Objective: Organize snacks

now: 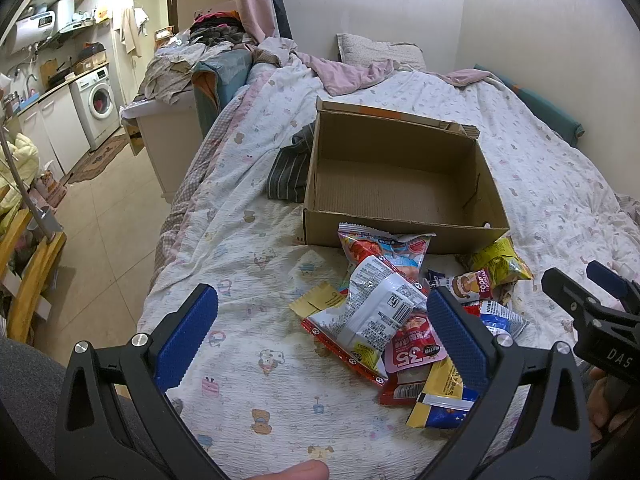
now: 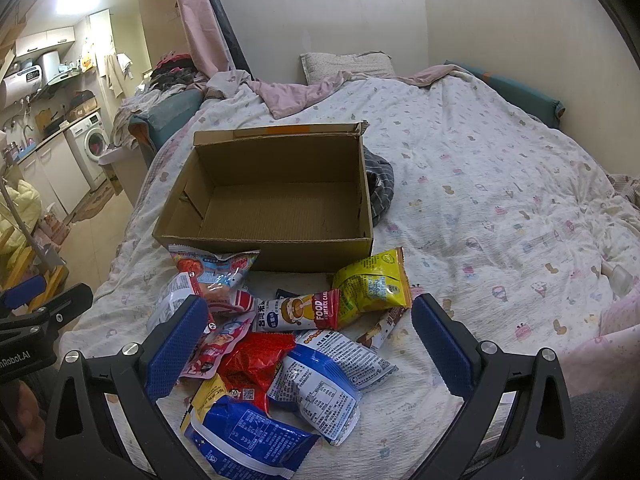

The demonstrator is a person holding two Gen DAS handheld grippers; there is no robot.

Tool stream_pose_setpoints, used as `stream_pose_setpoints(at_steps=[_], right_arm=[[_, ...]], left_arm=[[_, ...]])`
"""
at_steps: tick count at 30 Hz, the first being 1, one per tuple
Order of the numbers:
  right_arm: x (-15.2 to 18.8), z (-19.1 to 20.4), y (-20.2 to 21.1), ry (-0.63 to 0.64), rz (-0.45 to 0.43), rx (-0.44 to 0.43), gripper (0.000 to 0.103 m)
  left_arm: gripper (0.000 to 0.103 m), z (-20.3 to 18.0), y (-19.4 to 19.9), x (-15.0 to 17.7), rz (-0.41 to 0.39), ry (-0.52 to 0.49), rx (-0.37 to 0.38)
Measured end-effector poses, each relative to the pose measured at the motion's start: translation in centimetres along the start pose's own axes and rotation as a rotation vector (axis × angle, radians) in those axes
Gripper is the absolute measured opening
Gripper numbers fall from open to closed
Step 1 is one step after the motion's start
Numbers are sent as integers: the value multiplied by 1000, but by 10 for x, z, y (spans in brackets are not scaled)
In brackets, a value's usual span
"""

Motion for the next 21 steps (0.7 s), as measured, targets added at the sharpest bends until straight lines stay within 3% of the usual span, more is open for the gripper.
stream_pose_setpoints(at_steps=[21], right_arm=[[1,5,-1,23,-1,2,103]], left_arm=[[103,0,0,0,-1,2,1]])
Point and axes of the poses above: each gripper's, at about its wrist camera, not at the fingertips, and y roughly against the way its jaws point, z to its left, x to its underside, the point moved 9 cm from there along -y, roughly the way its jaws point, and after that the axes turned 8 degrees about x, right-handed, at the moved point
